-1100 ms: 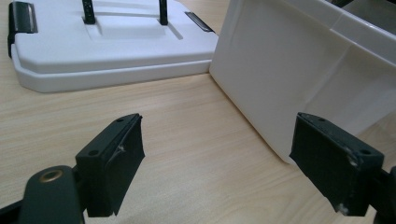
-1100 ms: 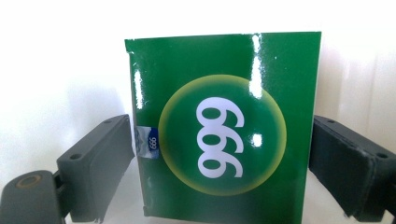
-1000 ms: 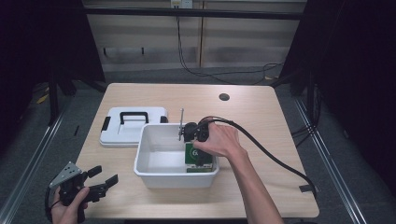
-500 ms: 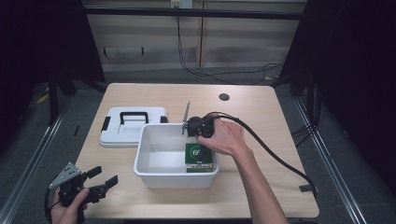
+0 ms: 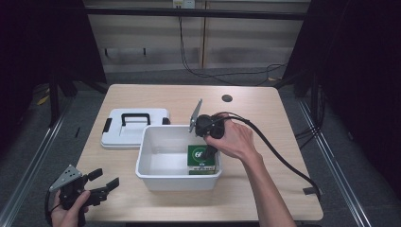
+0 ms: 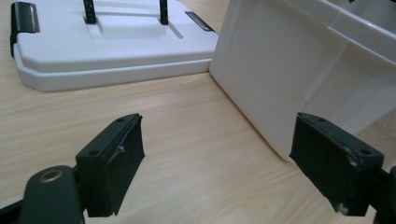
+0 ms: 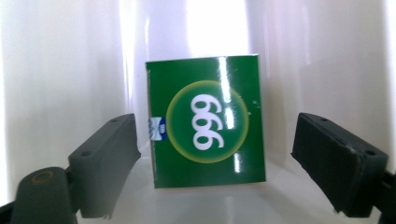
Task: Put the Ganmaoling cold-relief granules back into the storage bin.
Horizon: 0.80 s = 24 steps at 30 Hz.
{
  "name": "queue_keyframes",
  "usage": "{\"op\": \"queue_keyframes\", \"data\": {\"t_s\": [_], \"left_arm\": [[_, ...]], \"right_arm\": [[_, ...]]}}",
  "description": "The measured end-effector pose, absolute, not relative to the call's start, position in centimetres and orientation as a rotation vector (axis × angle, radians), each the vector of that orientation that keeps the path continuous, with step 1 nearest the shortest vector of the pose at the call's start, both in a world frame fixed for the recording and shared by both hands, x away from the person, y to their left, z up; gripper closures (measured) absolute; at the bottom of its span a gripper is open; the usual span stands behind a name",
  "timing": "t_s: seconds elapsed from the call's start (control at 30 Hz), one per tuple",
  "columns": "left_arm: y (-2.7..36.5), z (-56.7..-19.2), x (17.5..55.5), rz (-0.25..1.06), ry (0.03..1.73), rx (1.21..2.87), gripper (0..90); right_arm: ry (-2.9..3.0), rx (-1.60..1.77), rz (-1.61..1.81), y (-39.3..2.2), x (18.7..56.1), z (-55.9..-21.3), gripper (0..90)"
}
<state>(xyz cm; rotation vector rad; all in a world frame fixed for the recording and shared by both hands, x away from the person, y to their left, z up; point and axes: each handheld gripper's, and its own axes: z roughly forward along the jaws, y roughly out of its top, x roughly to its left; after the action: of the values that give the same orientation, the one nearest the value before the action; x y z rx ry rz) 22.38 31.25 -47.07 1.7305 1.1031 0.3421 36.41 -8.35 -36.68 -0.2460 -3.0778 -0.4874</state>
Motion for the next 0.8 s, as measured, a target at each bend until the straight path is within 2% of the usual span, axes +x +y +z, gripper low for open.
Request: {"op": "queue_keyframes", "data": {"t_s": [0.4,0.43,0.8], "left_arm": [[31.3,-47.1,22.4,0.342,1.106,1.731,16.8],[31.3,-47.1,22.4,0.343,1.106,1.732,16.8],[31.2,-47.1,22.4,0.339,1.106,1.73,16.8]], "right_arm": [[-3.074,-0.318,-0.677,-9.9,35.9,-35.6,14.7],[-3.081,-0.322,-0.69,-10.2,35.8,-35.5,16.8],[-3.102,-0.396,-0.793,-11.6,35.1,-35.3,15.9]]}}
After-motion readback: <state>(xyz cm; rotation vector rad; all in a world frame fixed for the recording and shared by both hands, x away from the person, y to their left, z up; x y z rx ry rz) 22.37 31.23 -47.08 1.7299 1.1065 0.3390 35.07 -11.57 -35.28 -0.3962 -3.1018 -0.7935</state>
